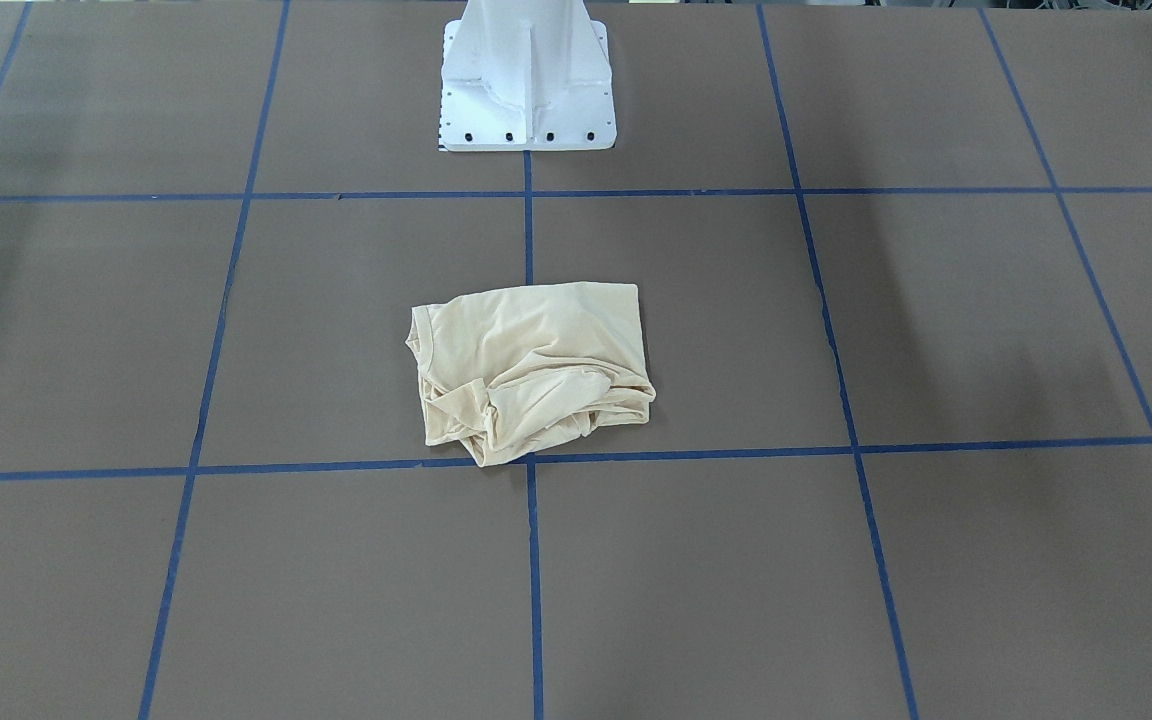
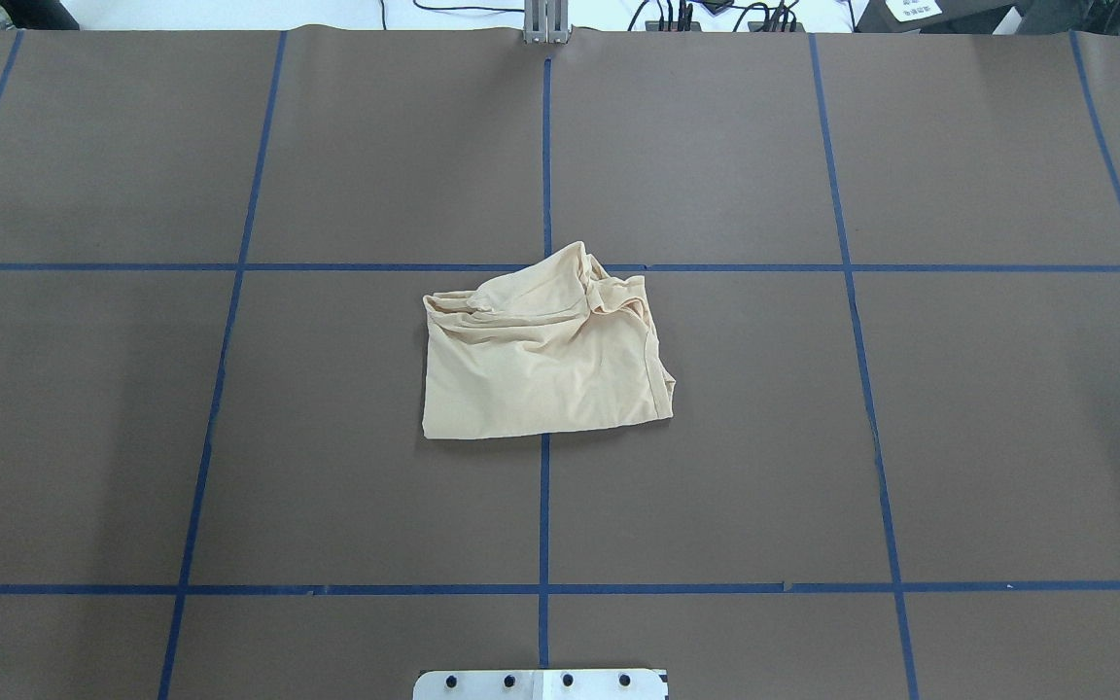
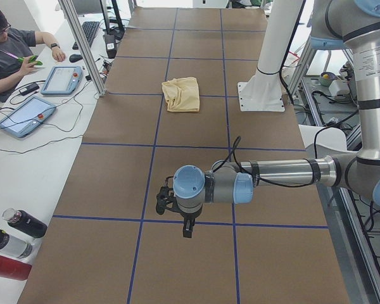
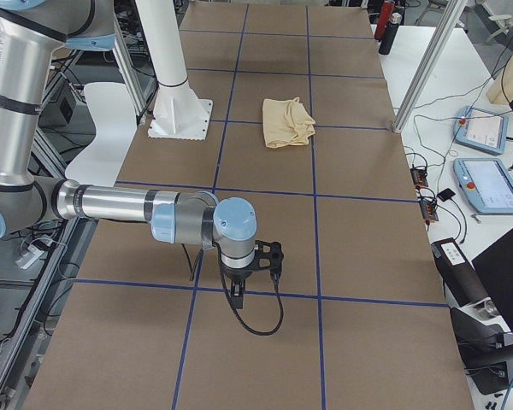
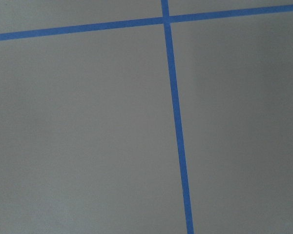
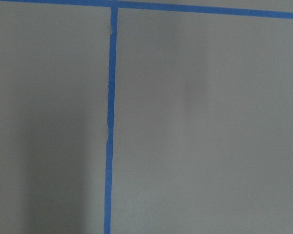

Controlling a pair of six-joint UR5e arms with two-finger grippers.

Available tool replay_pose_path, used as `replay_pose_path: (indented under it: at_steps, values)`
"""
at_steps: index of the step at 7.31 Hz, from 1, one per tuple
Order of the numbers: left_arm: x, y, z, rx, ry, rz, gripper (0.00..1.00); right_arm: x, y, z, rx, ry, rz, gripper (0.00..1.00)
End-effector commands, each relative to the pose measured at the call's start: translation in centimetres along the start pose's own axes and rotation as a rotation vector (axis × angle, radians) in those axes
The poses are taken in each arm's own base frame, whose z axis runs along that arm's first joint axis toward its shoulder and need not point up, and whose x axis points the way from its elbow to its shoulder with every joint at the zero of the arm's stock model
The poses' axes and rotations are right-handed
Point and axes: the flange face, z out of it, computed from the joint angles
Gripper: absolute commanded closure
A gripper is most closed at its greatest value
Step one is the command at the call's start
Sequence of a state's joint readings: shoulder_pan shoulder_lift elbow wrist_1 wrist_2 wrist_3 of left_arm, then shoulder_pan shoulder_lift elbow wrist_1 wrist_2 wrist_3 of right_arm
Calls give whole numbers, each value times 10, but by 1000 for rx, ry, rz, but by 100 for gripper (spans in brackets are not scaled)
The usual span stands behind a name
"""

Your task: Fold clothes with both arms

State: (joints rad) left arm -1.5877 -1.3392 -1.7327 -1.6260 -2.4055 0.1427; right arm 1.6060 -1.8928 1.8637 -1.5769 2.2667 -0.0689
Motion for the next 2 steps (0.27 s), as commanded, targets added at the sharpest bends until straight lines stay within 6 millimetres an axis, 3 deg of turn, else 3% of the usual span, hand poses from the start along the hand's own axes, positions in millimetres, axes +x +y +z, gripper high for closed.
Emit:
replay_pose_path:
  at_steps: [1, 2]
  values:
    - [0, 0, 0, 0, 0, 0, 0, 0, 2, 1, -2, -8, 4, 0]
    - [1, 0, -1, 2, -1, 3, 0, -1, 2, 0, -4, -10, 7, 0]
